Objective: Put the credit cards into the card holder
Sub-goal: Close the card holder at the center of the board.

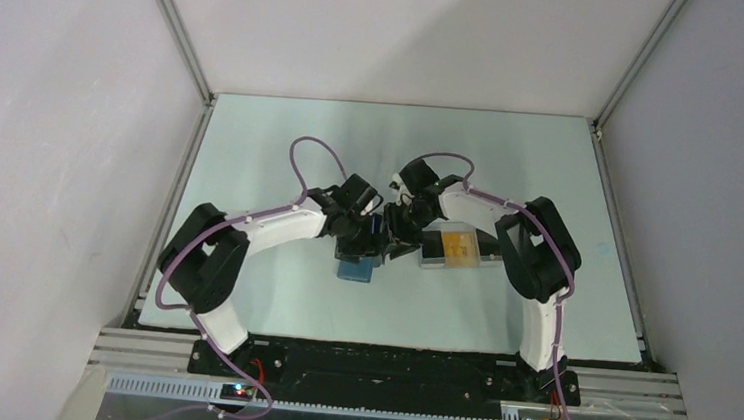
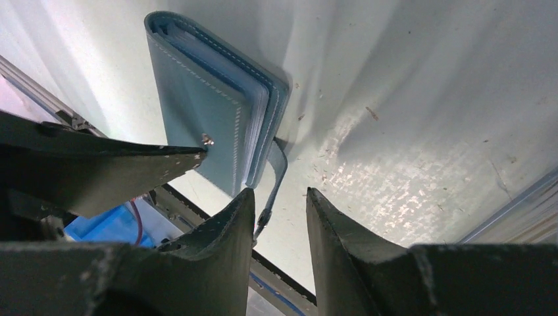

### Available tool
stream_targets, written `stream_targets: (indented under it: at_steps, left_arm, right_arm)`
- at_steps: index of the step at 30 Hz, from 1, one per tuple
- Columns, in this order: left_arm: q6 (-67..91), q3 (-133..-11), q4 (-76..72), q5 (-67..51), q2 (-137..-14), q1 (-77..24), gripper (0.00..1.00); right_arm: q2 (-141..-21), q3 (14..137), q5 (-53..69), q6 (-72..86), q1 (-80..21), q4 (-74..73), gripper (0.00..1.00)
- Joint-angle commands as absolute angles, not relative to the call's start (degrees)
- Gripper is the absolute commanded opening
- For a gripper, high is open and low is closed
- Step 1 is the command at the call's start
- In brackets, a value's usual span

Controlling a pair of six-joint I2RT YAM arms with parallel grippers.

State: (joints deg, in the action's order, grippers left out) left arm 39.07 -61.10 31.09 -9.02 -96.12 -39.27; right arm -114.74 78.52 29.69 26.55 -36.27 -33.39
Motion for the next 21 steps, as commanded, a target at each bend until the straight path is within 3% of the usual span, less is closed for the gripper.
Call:
stream_targets:
  at_steps: [1,19,21]
  left_arm:
    - [41.42,-58.39,25.55,-13.16,-95.70,-39.25,0.66]
    - [40.36,-46.75,15.87,-23.11,-86.47,-28.87,0.51]
    - [40.31,-46.20,14.95,-24.55,-86.01,-27.94,0.46]
  right_arm:
    - [-111.91,77.90,31.14,26.98,-35.89,-32.67,0.39]
    - [-111.99,77.56,35.21,28.31,-35.96,-30.79,0.33]
    - [-112.04,77.53,35.63,28.49,-36.03,-30.48,0.33]
